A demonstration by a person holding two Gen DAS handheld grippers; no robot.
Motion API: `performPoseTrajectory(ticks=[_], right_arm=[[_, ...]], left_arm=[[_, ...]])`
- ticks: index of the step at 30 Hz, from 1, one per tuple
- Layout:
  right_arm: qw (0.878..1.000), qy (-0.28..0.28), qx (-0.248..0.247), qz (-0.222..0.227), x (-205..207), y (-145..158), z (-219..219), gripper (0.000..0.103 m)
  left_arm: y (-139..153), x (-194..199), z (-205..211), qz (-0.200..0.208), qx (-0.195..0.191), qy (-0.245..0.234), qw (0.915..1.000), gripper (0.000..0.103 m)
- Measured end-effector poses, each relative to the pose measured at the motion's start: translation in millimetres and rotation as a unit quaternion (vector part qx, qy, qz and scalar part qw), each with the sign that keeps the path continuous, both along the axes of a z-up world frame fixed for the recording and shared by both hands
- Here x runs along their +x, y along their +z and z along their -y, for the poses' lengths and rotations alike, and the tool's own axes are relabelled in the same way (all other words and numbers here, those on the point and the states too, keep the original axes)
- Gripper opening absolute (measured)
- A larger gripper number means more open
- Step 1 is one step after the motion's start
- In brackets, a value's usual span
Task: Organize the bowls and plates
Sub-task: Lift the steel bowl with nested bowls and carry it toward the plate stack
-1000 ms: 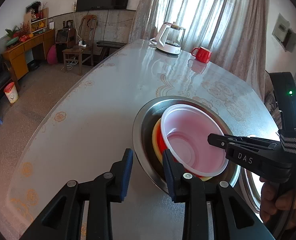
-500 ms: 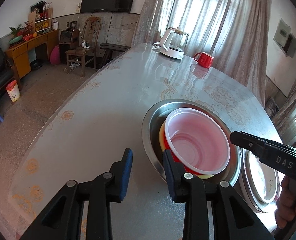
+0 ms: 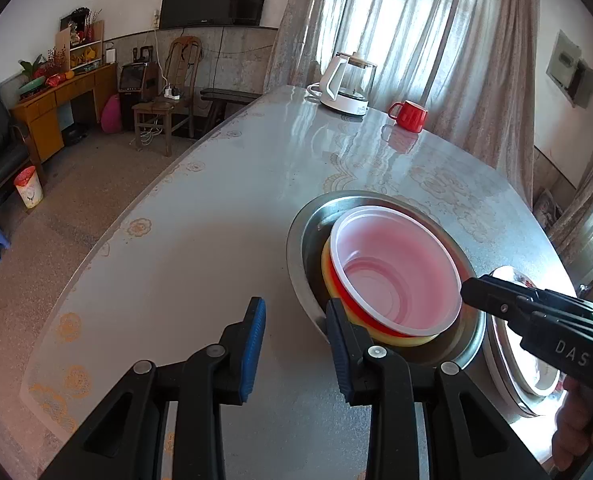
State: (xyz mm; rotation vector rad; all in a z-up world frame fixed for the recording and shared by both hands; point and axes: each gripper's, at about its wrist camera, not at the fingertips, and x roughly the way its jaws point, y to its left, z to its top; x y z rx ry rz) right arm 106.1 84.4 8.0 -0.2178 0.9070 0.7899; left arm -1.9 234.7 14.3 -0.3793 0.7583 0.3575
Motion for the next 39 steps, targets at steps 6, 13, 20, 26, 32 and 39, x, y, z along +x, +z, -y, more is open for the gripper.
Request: performPoseTrajectory(ticks=[6, 13, 20, 26, 32, 39], right_arm=[[1.000, -0.018, 0.018, -0.012, 14, 10, 12, 0.023], [0.998, -0.047, 0.025, -0.039, 41, 11, 17, 0.023], [0.994, -0.074, 0.028, -0.071, 69, 0, 17, 0.023], [0.991, -0.101, 0.023, -0.086, 88, -10, 19, 0.023], [0.990, -0.085, 0.033, -0.107, 96, -15, 16, 0.023], [0.990, -0.052, 0.013, -0.134, 95, -27, 2, 0.016]], left_arm=[[-1, -3, -2, 0.004, -0.003, -0.003, 1.0000, 0.032], [-1, -5, -9, 0.006, -0.022, -0.004, 0.9997, 0.032], [-4, -9, -20, 0.013, -0.049, 0.000, 0.9987, 0.032], [-5, -7, -25, 0.032, -0.096, -0.014, 0.9947, 0.032], [-7, 2, -19, 0.027, -0.084, -0.033, 0.9955, 0.028], [-12, 10, -16, 0.027, -0.086, -0.039, 0.9952, 0.019]])
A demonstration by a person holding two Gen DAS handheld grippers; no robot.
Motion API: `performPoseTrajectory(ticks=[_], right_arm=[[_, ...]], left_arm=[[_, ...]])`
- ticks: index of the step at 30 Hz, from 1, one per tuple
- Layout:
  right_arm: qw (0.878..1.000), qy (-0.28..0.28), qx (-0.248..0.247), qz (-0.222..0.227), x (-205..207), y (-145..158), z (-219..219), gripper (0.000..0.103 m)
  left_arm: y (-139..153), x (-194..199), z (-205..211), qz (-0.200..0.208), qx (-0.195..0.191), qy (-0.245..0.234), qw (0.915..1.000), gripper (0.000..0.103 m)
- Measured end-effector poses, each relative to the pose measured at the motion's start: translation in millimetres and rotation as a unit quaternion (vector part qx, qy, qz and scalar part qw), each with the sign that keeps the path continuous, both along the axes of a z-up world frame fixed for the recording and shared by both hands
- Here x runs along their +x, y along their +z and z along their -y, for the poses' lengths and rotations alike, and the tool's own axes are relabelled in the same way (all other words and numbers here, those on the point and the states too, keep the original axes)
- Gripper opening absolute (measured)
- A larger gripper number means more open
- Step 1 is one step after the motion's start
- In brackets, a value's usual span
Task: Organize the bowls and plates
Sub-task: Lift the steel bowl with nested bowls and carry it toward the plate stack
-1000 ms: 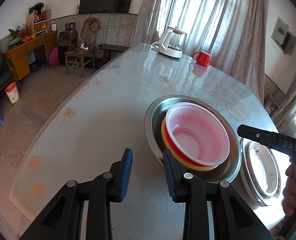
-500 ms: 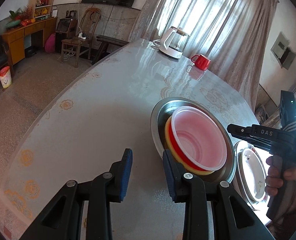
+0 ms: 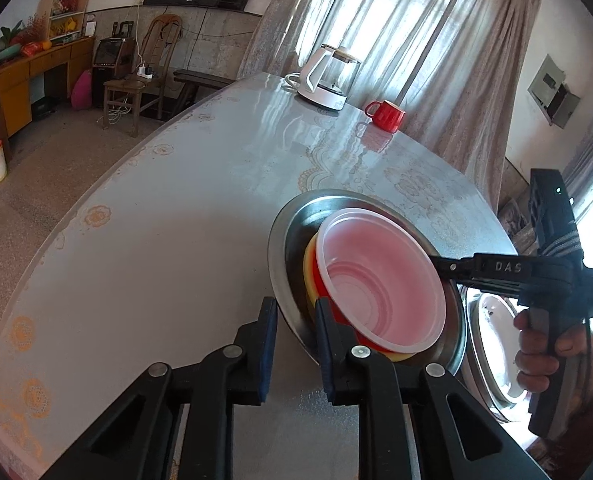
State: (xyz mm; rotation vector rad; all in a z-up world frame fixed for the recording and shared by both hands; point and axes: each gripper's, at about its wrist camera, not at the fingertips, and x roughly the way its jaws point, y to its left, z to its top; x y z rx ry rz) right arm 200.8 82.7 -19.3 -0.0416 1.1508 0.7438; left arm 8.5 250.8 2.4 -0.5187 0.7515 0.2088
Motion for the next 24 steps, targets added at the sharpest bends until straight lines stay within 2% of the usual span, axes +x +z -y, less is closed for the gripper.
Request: performPoseTrajectory(ticks=[4, 15, 24], right_arm=[[1.000, 0.013, -0.007, -0.017, -2, -16, -7, 0.012], [1.000, 0.020, -0.012, 0.020, -17, -9, -6, 0.010], [0.999, 0.021, -0.001, 0.036, -30, 7, -2, 0.011]], left_arm=[[-6, 1, -5, 0.009, -0.027, 0.000, 0.9996, 0.019], [-7, -5, -2, 0.001, -0.020, 0.009, 0.9998, 0.018], [14, -14, 4, 0.018, 0.001, 0.010, 0.9998, 0.018]])
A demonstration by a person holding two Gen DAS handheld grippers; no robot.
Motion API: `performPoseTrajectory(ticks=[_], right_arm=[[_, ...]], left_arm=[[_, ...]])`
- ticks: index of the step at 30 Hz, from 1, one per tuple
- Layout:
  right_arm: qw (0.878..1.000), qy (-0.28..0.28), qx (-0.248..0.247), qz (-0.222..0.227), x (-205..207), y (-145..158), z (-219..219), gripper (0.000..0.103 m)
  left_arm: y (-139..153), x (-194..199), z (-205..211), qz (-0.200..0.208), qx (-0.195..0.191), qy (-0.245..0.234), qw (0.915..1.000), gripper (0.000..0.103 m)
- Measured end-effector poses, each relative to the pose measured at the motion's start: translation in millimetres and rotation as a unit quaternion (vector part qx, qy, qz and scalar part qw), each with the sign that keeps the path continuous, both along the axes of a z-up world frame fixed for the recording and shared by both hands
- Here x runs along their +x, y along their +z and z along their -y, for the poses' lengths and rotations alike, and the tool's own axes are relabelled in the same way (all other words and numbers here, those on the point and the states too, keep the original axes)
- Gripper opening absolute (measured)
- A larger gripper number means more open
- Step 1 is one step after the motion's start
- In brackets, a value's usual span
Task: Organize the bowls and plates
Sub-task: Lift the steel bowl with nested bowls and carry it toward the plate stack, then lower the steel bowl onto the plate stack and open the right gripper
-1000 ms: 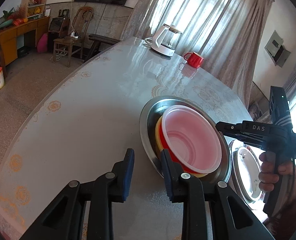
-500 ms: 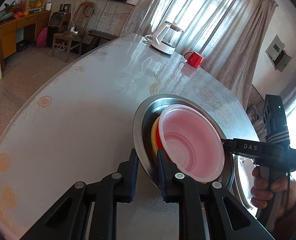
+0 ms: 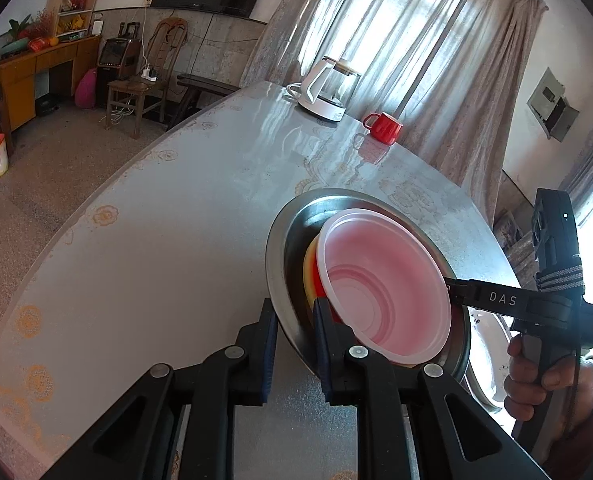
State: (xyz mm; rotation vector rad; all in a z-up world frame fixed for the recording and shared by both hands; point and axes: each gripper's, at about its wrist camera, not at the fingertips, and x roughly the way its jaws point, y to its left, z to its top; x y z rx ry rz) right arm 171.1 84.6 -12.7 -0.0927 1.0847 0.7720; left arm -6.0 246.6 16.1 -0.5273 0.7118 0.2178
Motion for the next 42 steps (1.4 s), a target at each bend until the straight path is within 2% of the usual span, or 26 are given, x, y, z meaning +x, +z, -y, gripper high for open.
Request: performPoseTrajectory(ticks=[17, 26, 34, 42], right_arm=[[0.998, -0.037, 0.042, 0.028, -23, 35, 50, 0.011], [0.996, -0.066, 0.052, 0.037, -27, 41, 86, 0.011], [0.993, -0.094, 0.058, 0.049, -35, 50, 121, 0.011], [0.986, -0.145, 0.062, 0.060, -40, 60, 165, 0.011]], left_arm=[[32, 0, 30, 0.028, 0.022, -0.042, 0.9985, 0.018], [40, 11, 54, 0.029, 0.034, -0.077, 0.9960, 0.018], [46, 22, 82, 0.032, 0.047, -0.114, 0.9918, 0.018], [54, 44, 113, 0.034, 0.044, -0.164, 0.9848, 0.017]])
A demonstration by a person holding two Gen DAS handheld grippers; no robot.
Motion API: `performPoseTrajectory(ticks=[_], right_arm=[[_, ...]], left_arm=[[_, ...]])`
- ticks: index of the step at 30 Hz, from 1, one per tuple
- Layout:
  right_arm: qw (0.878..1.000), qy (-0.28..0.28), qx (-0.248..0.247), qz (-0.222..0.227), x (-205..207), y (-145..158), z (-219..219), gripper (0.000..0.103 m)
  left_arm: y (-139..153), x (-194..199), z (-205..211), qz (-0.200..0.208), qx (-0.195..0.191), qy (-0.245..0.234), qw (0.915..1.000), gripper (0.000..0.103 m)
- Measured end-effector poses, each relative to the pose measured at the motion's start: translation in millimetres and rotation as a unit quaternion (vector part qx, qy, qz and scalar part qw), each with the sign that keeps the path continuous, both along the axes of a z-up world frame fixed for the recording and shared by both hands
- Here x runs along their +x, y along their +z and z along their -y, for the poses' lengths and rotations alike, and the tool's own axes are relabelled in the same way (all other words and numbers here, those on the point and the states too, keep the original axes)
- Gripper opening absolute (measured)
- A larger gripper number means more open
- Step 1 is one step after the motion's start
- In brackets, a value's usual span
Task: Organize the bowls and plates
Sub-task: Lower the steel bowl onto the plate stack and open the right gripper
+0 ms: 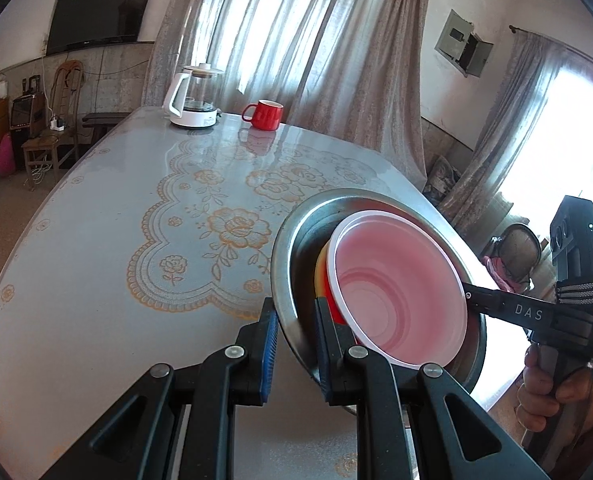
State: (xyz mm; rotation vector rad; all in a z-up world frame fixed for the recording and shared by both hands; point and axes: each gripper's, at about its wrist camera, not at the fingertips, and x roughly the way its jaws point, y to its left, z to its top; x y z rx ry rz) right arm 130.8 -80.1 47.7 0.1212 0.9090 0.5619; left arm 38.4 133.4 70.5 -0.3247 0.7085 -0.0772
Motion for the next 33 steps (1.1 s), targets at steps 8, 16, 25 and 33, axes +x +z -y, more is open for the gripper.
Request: performPoseTrajectory(ticks=[8, 16, 25, 33], right_arm=[[0.998, -0.051, -0.012, -0.016, 2, -7, 40, 0.011], [0.996, -0.073, -0.021, -0.053, 14, -34, 59, 0.011], [0.995, -0.075, -0.035, -0.064, 18, -48, 56, 0.014], [0.995, -0.080, -0.020, -0.062, 17, -47, 65, 0.023]], left_arm=[[-9, 26, 36, -0.031, -0.001, -0.046, 0.9985, 0.017], [-28, 36, 52, -0.063, 0.011, -0.055, 0.9964, 0.017], [-36, 40, 54, -0.074, 0.015, -0.055, 0.9956, 0.017], [-41, 45, 53, -0.082, 0.011, -0.049, 0.9954, 0.018]])
